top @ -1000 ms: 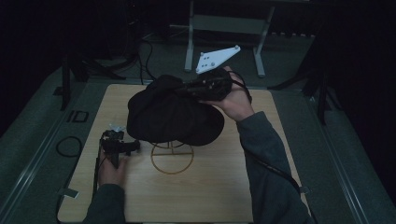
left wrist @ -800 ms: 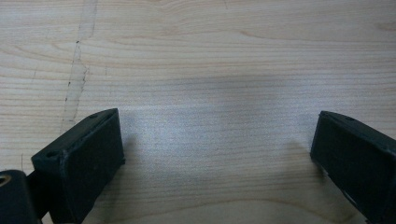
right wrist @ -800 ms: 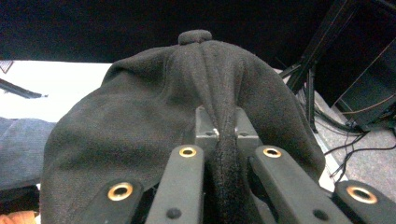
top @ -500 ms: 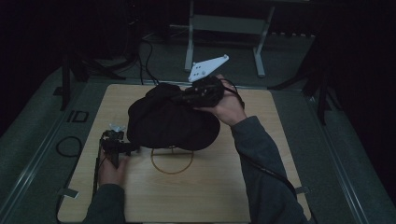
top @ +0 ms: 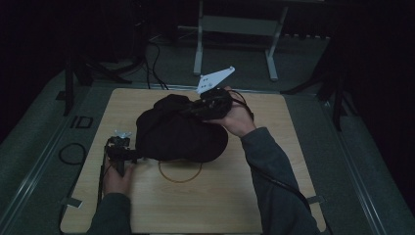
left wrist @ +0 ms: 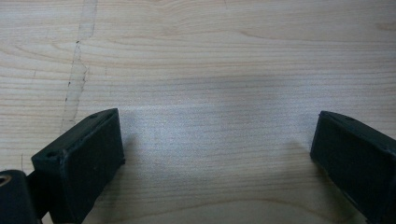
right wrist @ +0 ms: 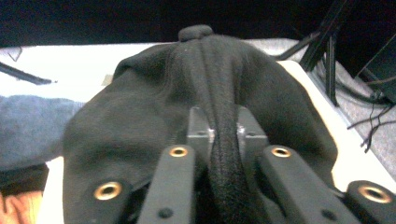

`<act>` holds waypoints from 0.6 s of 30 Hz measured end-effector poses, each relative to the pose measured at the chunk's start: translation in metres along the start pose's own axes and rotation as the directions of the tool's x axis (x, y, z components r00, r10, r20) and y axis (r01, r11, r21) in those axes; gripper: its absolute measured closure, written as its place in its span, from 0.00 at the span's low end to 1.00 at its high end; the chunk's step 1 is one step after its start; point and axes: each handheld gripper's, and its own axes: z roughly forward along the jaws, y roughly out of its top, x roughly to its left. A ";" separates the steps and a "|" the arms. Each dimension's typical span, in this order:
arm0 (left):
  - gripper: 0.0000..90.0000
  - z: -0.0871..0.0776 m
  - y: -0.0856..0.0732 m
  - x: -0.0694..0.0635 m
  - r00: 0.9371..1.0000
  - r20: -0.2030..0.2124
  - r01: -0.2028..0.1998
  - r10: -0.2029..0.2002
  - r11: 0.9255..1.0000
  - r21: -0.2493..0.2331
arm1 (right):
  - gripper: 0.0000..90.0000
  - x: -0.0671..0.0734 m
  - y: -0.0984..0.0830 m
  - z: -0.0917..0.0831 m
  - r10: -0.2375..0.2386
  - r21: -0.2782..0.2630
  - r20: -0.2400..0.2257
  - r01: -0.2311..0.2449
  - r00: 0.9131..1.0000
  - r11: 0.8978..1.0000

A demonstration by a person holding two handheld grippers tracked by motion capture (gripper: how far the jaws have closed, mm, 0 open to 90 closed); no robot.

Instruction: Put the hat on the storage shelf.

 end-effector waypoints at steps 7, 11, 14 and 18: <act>0.02 0.000 0.000 0.000 1.000 -0.001 -0.001 0.001 1.000 -0.001 | 0.76 -0.001 -0.004 0.006 0.010 0.016 -0.005 -0.010 1.000 1.000; 0.02 0.000 0.000 0.000 1.000 -0.001 0.001 -0.001 1.000 -0.002 | 0.68 0.001 -0.005 0.004 0.009 0.009 -0.029 -0.009 1.000 1.000; 0.02 0.000 0.000 0.000 1.000 -0.001 0.000 0.000 1.000 -0.001 | 0.63 0.004 -0.003 0.001 0.001 0.001 -0.036 -0.001 0.999 1.000; 0.02 0.000 0.000 0.000 1.000 -0.001 -0.001 0.001 1.000 -0.001 | 0.60 0.003 -0.003 -0.003 0.006 -0.001 -0.022 -0.006 1.000 1.000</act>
